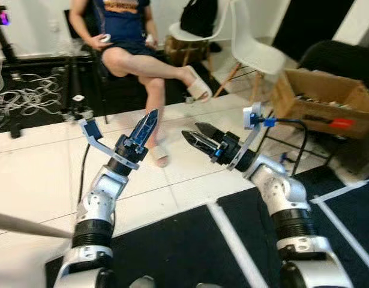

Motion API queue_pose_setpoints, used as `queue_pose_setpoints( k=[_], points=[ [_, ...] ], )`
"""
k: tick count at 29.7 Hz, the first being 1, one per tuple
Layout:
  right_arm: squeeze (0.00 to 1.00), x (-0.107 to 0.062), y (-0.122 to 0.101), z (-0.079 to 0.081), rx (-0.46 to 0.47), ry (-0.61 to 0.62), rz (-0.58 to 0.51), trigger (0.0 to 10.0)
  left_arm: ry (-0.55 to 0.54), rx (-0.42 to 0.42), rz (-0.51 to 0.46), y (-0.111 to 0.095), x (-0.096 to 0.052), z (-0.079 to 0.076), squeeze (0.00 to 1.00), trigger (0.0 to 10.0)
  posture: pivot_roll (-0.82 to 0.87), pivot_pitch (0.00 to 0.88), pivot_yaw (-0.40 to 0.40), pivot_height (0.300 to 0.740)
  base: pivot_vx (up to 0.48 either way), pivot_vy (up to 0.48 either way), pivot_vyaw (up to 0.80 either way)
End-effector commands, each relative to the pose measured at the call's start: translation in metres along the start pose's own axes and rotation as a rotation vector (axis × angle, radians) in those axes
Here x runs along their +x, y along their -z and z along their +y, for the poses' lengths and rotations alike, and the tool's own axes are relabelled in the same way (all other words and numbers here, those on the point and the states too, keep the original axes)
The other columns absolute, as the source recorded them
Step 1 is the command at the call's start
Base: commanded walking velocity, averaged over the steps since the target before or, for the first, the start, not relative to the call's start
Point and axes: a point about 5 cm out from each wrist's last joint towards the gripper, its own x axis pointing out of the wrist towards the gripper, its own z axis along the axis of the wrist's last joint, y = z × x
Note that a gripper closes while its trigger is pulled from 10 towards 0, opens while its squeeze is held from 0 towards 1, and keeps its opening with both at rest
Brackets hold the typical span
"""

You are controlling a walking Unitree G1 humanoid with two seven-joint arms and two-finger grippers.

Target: Picking trash to rubbish bin

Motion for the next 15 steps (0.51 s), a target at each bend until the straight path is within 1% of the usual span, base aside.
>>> queue_pose_setpoints(
  k=[1, 15],
  points=[
    [0.0, 0.0006, 0.0022, 0.0005, 0.003, -0.004, 0.007, 10.0, 0.005, 0.005, 0.015, 0.0027, -0.0009, -0.0007, 0.0, 10.0, -0.05, 0.0, -0.079, 0.74, 0.0, 0.0, 0.77],
    [0.0, 0.0004, 0.0026, 0.0006, 0.006, -0.01, 0.01, 10.0, 0.006, 0.036, 0.045, 0.0053, 0.001, -0.002, 0.0, 10.0, -0.05, 0.0, -0.079, 0.74, 0.0, 0.0, 0.77]
  ],
)
